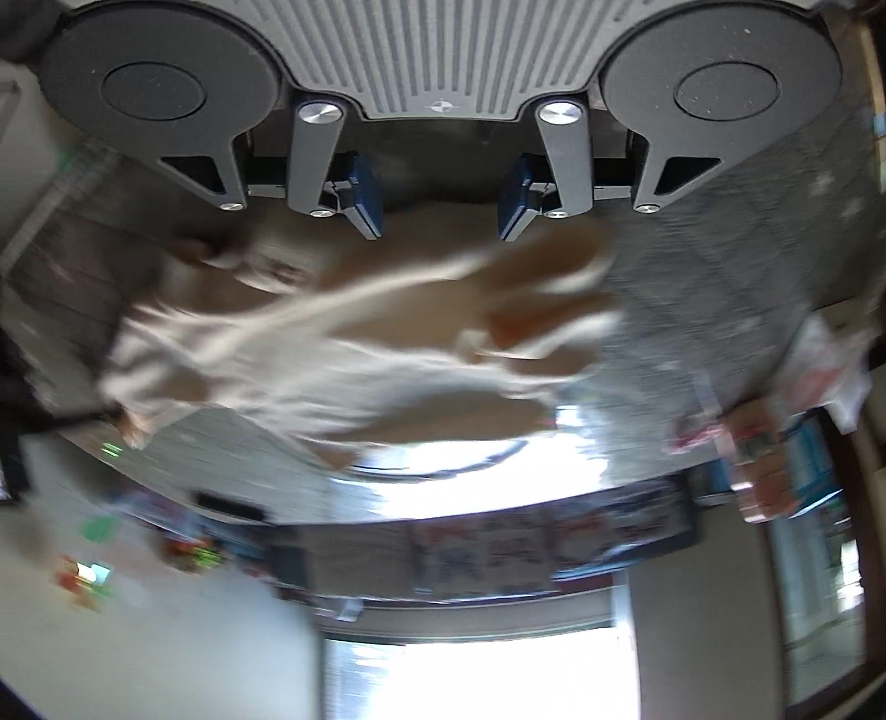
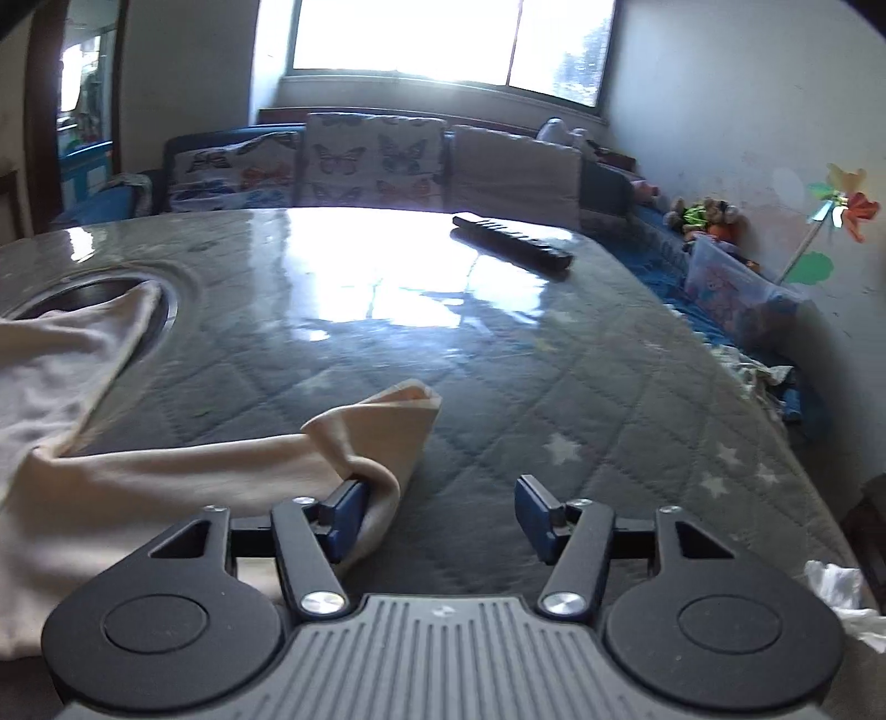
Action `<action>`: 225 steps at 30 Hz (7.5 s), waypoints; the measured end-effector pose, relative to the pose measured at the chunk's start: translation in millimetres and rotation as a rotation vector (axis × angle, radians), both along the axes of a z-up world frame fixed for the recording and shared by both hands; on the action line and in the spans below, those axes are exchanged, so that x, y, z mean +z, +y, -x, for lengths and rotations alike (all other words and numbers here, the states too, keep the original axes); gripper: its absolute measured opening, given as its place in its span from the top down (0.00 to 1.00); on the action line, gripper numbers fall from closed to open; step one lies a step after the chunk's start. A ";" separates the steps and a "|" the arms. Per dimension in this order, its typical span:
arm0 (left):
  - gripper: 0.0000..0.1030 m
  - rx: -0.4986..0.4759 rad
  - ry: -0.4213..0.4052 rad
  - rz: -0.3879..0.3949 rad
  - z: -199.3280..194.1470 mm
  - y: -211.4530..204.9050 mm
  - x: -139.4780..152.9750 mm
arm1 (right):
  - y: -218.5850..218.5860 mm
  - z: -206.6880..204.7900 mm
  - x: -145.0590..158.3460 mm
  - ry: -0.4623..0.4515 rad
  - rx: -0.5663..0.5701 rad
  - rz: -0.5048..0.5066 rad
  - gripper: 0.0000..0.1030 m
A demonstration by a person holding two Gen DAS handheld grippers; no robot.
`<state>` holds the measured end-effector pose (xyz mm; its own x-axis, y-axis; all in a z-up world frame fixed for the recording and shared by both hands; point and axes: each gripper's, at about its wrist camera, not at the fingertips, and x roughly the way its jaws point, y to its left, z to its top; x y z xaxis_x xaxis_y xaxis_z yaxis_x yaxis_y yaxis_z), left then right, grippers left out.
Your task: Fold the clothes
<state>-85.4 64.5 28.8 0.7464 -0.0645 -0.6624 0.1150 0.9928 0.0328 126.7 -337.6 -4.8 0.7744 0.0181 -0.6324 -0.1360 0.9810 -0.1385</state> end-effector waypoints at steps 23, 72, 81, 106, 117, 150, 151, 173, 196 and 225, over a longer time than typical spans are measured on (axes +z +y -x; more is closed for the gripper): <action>0.99 -0.196 0.015 0.026 10.0 -30.9 14.4 | 86.9 84.4 59.0 -0.069 0.505 -0.087 0.31; 0.95 0.642 -0.089 0.007 -36.0 176.4 -2.1 | 183.5 83.7 -0.5 0.110 0.808 -0.032 0.21; 0.94 0.739 0.005 -0.014 -4.6 202.3 -25.4 | 186.2 78.6 1.0 0.139 0.816 -0.024 0.21; 0.57 0.319 -0.017 0.043 -194.8 118.2 -1.5 | 176.4 -113.5 6.3 0.160 0.513 -0.181 0.57; 0.58 0.302 0.051 0.108 -252.9 123.3 -24.3 | 191.0 -164.3 -18.7 0.191 0.501 -0.230 0.83; 0.78 0.105 -0.008 0.078 -183.2 83.6 -18.1 | 204.1 -94.2 12.9 0.122 0.593 -0.127 0.64; 0.81 0.096 -0.003 0.087 -175.8 81.1 -19.8 | 206.6 -83.4 13.3 0.126 0.610 -0.122 0.64; 0.86 0.098 -0.041 0.060 -111.8 61.6 -33.8 | 207.6 89.8 2.4 0.117 0.850 -0.074 0.57; 0.76 -0.099 -0.089 0.047 -91.0 -19.7 -22.0 | 106.3 72.9 14.9 0.118 0.511 -0.234 0.54; 0.73 -0.310 -0.064 -0.006 -89.3 -85.6 -27.1 | -29.7 -1.3 -12.1 -0.013 -0.069 -0.157 0.55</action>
